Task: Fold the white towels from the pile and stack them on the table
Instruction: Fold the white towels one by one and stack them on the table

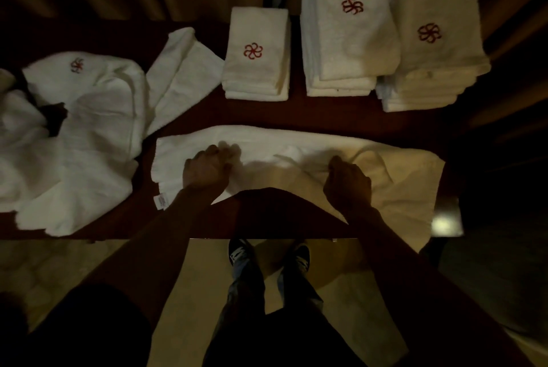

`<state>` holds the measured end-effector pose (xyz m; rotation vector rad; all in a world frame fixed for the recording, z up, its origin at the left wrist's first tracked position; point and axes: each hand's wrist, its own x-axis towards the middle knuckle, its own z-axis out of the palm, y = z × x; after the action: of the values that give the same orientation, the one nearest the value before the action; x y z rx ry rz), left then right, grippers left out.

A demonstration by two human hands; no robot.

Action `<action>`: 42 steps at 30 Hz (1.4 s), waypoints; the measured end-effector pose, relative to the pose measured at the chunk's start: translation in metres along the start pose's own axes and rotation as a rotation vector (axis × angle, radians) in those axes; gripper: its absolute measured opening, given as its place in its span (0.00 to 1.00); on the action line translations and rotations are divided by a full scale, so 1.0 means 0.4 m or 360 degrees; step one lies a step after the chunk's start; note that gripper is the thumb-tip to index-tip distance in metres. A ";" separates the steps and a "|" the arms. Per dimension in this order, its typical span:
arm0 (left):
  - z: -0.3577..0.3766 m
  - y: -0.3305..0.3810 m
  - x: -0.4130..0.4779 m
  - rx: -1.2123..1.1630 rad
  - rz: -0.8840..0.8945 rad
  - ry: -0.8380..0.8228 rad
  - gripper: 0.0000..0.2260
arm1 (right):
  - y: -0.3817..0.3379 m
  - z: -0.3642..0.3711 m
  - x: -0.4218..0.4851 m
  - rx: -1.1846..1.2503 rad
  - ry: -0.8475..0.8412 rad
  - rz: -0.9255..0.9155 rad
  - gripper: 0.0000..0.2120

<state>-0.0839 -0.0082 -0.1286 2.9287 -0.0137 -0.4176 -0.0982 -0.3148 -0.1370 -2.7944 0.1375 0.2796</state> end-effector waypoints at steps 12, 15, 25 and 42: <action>-0.095 -0.044 0.012 -0.0288 0.0048 0.0103 0.29 | -0.028 -0.095 0.040 0.0274 0.0685 -0.0052 0.09; -0.118 -0.040 0.029 -0.0249 0.0030 0.0290 0.26 | -0.044 -0.107 0.066 0.0295 0.0667 -0.0024 0.10; -0.101 -0.042 0.081 0.0019 -0.0042 0.0191 0.22 | -0.050 -0.060 0.132 0.0111 0.0743 0.0032 0.10; -0.001 0.005 0.147 -0.0060 -0.0185 0.0099 0.30 | -0.088 -0.003 0.151 -0.0109 -0.0198 0.0400 0.30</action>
<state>-0.0272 -0.0120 -0.1442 2.9125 0.1715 -0.3399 -0.0344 -0.2858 -0.1375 -2.8166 0.4588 0.5261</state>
